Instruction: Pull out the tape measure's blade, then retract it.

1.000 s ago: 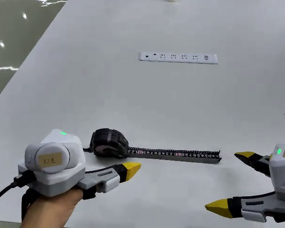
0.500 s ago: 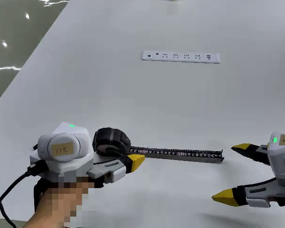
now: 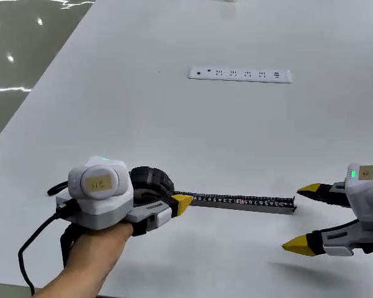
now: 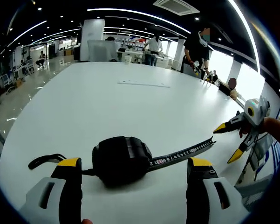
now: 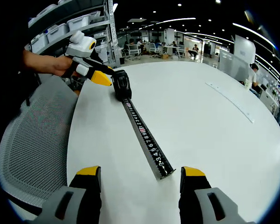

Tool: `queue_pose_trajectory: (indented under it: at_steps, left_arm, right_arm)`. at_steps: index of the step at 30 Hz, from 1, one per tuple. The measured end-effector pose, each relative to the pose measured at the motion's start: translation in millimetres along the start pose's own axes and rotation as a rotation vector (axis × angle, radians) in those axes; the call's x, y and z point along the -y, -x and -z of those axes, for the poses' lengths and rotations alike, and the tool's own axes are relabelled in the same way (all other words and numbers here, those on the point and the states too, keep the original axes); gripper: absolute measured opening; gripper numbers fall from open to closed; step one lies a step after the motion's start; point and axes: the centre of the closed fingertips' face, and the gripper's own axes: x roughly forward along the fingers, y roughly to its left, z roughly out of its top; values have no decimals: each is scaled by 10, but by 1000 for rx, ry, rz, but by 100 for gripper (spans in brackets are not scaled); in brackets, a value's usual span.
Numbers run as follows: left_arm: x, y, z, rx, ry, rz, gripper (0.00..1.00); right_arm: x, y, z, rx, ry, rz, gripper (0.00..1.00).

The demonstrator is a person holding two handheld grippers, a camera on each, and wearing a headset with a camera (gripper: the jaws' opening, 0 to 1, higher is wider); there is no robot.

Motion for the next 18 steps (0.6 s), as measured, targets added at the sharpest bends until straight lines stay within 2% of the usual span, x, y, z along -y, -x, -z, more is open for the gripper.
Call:
queue_pose_trajectory:
  at_steps: [6,18]
  left_arm:
    - [-82,-44,22,-15,18,-43,82]
    - [-105,-93,12,-15,43,-64,75]
  right_arm:
    - [107,-35,9,-4,34,-10,57]
    - [225,-115,76,-32,101,-26,38]
